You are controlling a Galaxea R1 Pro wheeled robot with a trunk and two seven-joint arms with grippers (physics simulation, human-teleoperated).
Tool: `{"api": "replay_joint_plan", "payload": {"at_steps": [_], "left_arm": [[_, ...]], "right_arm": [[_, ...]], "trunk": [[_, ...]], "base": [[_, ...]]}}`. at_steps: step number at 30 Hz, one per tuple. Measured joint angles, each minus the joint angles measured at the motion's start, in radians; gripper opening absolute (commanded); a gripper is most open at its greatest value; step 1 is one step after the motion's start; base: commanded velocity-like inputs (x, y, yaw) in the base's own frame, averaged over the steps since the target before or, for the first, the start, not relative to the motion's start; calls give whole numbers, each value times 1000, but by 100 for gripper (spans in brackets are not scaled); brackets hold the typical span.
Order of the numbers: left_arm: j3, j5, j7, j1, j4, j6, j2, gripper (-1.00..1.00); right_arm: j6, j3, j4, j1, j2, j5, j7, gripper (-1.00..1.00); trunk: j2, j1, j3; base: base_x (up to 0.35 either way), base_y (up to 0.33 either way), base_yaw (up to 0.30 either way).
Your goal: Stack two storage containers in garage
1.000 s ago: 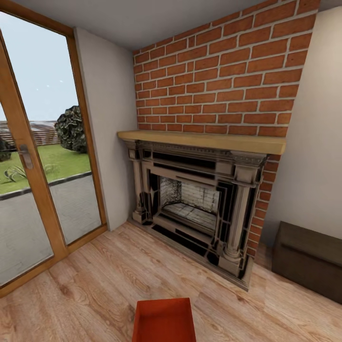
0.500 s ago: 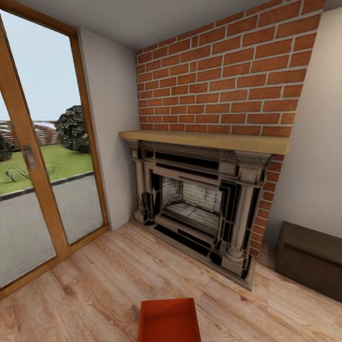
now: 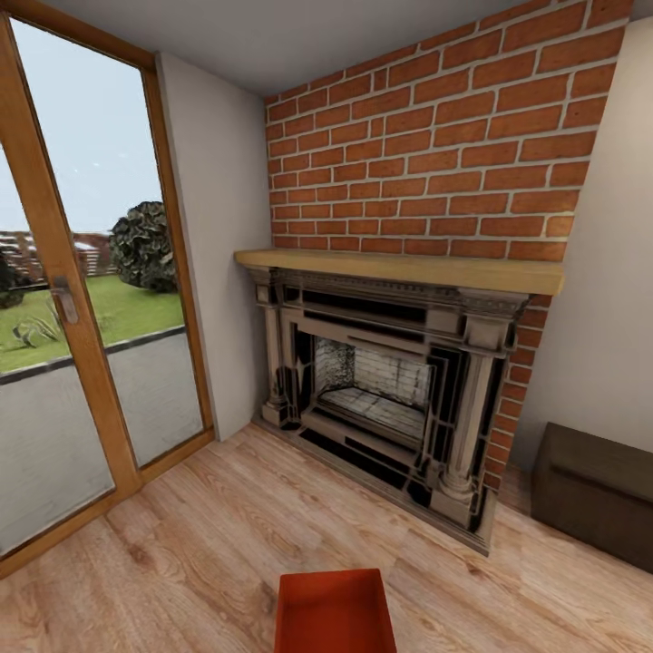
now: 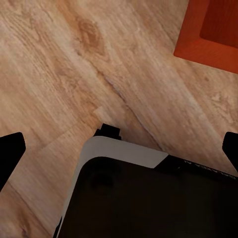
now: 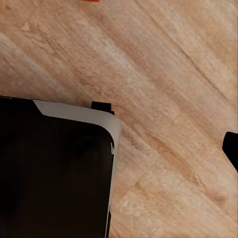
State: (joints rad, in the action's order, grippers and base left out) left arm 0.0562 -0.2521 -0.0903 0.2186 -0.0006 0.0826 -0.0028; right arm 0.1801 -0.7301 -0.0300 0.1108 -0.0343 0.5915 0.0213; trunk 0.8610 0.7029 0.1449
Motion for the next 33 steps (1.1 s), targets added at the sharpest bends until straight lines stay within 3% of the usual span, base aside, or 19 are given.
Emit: {"api": "replay_joint_plan", "payload": {"at_steps": [10,33], "left_arm": [[0,0,0,0,0,0,0,100],[0,0,0,0,0,0,-2,100]], "right_arm": [[1,0,0,0,1,2,1,100],[-5,-7,0,0,1,-6,-3,100]], "trunk": [[0,0,0],[0,0,0]], "base": [[0,0,-153],[0,0,-6]]}}
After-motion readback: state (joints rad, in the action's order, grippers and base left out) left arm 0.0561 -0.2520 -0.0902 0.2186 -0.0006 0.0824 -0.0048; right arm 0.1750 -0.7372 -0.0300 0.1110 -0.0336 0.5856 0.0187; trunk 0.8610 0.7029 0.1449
